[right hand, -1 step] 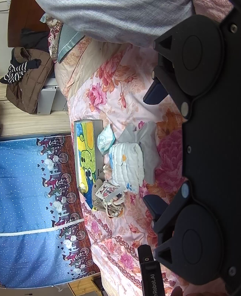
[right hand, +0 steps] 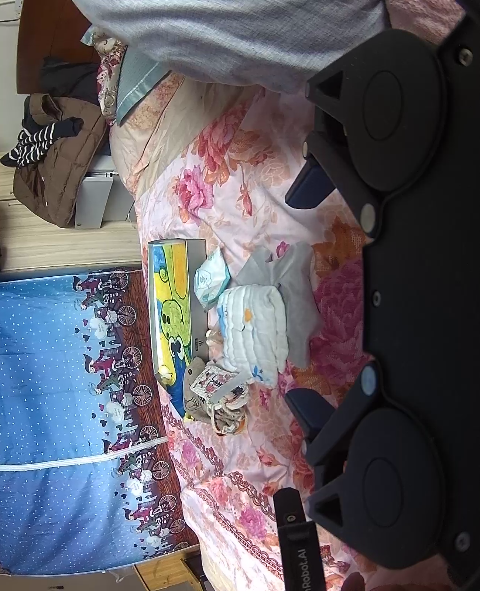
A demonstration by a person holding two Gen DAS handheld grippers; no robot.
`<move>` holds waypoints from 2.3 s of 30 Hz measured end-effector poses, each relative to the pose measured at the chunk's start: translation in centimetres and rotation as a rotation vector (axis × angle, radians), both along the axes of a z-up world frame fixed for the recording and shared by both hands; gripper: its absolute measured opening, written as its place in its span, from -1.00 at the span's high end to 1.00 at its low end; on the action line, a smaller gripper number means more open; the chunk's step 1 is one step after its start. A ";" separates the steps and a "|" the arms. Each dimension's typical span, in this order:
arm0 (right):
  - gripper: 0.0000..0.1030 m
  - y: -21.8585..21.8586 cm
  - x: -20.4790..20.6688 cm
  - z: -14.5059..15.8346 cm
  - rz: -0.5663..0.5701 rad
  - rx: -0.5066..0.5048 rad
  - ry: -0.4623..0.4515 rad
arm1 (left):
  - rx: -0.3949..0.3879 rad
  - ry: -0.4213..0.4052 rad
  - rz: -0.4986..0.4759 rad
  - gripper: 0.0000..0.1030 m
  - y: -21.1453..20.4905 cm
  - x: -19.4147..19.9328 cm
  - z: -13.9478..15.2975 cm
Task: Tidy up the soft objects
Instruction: 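Grasp the white quilted cloth with the left gripper while the right gripper grasps the grey cloth, then lift both cloths and carry them over the grey tray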
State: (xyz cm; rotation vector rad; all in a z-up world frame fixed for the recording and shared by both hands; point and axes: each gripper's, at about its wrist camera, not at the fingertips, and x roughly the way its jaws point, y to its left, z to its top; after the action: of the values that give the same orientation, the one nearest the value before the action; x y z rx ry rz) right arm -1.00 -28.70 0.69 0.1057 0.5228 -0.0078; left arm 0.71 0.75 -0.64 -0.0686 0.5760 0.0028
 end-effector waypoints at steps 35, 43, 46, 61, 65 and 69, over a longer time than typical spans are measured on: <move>-0.42 0.4 15.1 -7.6 0.431 -0.168 0.232 | -0.261 0.253 -0.354 -0.30 -5.0 20.9 -8.6; 0.08 -0.8 16.0 -7.5 0.425 -0.110 0.259 | -0.258 0.276 -0.428 0.68 -5.7 20.5 -9.1; 0.46 -1.0 15.7 -7.2 0.433 -0.105 0.256 | -0.252 0.264 -0.427 0.75 -5.9 20.0 -8.9; 0.93 0.1 13.2 -4.4 0.447 -0.382 0.062 | -0.026 0.037 -0.340 0.80 -4.4 12.2 -3.8; 0.93 0.3 12.6 -3.4 0.432 -0.415 -0.030 | 0.078 -0.032 -0.318 0.80 -5.2 9.7 -2.9; 0.93 -0.4 12.7 -2.0 0.390 -0.377 -0.120 | 0.127 -0.091 -0.310 0.80 -5.9 8.6 -1.9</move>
State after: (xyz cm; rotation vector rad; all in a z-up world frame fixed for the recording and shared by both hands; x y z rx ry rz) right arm 11.67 -29.07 -1.32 -0.3636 0.4074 0.2783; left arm 9.35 -5.19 -2.56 0.1441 0.4898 -0.2638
